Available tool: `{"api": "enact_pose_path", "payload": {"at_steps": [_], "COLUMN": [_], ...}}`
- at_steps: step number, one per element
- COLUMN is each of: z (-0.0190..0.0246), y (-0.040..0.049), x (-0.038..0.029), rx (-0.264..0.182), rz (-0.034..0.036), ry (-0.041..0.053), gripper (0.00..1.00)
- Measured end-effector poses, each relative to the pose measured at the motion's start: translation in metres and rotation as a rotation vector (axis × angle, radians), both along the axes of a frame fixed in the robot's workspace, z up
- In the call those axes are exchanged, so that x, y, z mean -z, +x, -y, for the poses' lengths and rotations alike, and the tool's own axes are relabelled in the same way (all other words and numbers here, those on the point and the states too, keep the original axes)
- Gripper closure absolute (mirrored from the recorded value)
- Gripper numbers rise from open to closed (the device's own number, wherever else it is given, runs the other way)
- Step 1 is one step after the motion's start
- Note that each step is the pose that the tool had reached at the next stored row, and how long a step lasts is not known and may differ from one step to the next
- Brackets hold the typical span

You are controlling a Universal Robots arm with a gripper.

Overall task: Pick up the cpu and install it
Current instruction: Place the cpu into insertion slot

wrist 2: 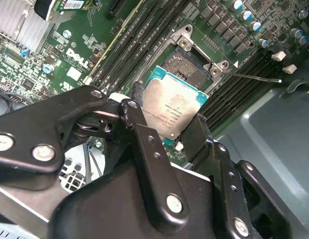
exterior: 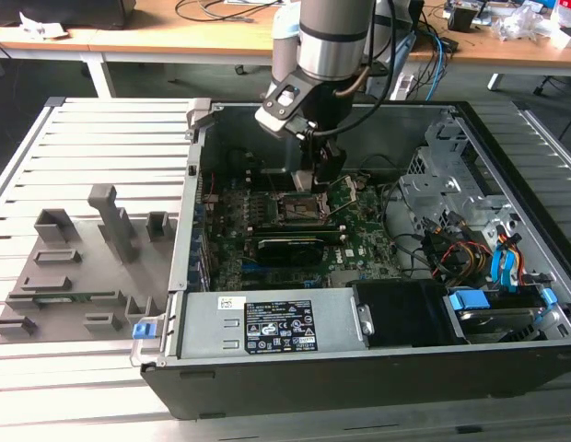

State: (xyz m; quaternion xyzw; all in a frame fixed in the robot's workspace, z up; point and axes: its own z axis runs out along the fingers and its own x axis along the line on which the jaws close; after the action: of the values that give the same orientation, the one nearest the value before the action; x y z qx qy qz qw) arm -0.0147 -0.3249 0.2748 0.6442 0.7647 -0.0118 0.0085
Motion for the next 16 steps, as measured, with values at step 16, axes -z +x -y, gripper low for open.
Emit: {"api": "enact_pose_path", "payload": {"at_steps": [16], "z": [0.0000], "y": [0.0000], "x": [0.0125], "rx": [0.000], "rz": [0.0000], "ry": [0.0000], "gripper": [0.45]}}
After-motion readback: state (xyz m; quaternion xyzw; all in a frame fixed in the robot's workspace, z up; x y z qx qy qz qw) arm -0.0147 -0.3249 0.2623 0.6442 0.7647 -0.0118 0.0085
